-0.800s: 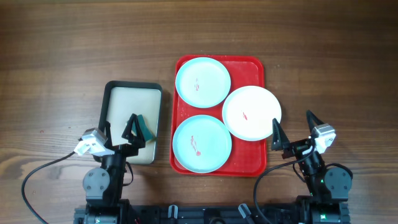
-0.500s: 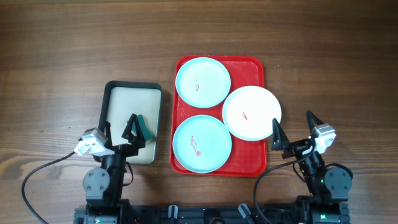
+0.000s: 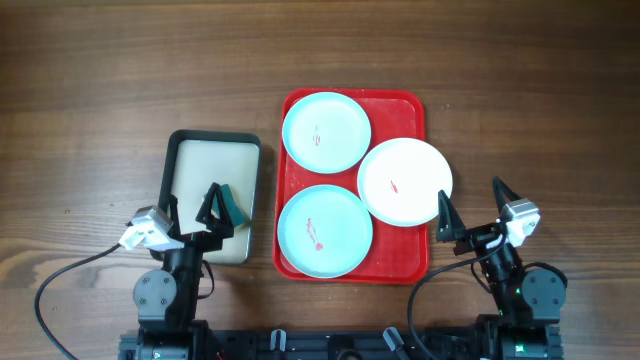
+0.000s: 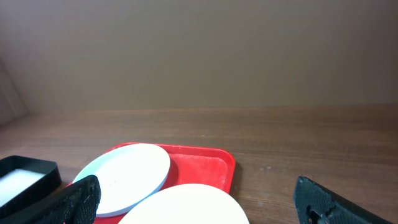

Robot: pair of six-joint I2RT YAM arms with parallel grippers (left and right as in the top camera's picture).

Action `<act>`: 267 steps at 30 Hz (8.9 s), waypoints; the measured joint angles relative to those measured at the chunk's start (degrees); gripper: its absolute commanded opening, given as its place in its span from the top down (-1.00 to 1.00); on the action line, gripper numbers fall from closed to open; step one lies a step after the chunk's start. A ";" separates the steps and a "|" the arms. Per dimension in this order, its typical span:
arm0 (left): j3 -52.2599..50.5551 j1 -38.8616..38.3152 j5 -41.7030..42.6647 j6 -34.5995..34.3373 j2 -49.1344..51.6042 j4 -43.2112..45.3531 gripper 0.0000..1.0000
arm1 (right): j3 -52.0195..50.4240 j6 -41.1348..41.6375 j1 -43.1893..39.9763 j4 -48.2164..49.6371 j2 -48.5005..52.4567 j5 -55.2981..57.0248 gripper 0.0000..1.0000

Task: Clean dirty plates on tray and stack at the side

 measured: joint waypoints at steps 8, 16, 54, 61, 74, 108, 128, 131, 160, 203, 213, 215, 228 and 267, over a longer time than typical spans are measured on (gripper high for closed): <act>0.00 0.00 0.00 0.00 0.00 0.00 -1.00 | 0.00 0.00 0.00 0.00 0.00 0.00 -0.99; 0.00 0.00 0.00 0.00 0.00 0.00 -1.00 | 0.00 0.00 0.00 0.00 0.00 0.00 -0.99; 0.00 0.00 0.00 0.00 0.00 0.00 -1.00 | 0.00 0.57 0.00 0.00 0.00 0.00 -0.99; 0.00 0.00 -0.37 0.00 0.00 0.11 -1.00 | 0.61 7.80 0.00 -1.97 0.02 -5.35 -0.99; 25.68 0.00 2.38 -0.13 18.14 -15.65 -0.99 | 47.28 7.78 0.00 -35.67 36.70 -12.09 -0.99; 72.11 -0.04 3.74 1.03 67.28 -67.67 -0.62 | 41.81 16.13 32.20 -29.22 89.70 -0.17 0.77; 48.96 -5.51 -1.84 -11.72 89.74 -38.91 0.85 | 41.83 24.52 32.26 -28.09 89.83 3.89 0.91; 49.11 -5.53 -1.57 -12.57 93.98 -37.03 0.92 | 41.83 24.52 32.26 -28.09 89.83 3.96 0.91; 47.78 -7.34 -0.79 -5.62 90.38 -42.71 0.92 | 41.83 24.52 32.26 -28.09 89.81 4.07 0.91; 57.88 -31.80 14.12 -1.22 102.07 -32.15 0.92 | 41.86 27.98 32.20 -27.39 89.81 5.84 0.91; 58.71 -32.57 27.43 -1.11 105.35 -34.56 0.92 | 41.86 27.96 32.20 -27.43 89.77 6.36 0.91; 59.47 -32.46 25.38 -1.68 105.48 -39.82 0.92 | 41.86 27.96 32.26 -27.39 89.77 6.10 0.92; 61.88 -28.30 11.76 -10.08 104.74 -38.99 0.92 | 41.99 28.44 31.95 -27.02 89.77 6.27 0.91; 62.25 -17.00 -6.58 -13.33 80.26 -57.94 0.92 | 42.05 21.46 32.72 -25.86 89.79 6.40 0.91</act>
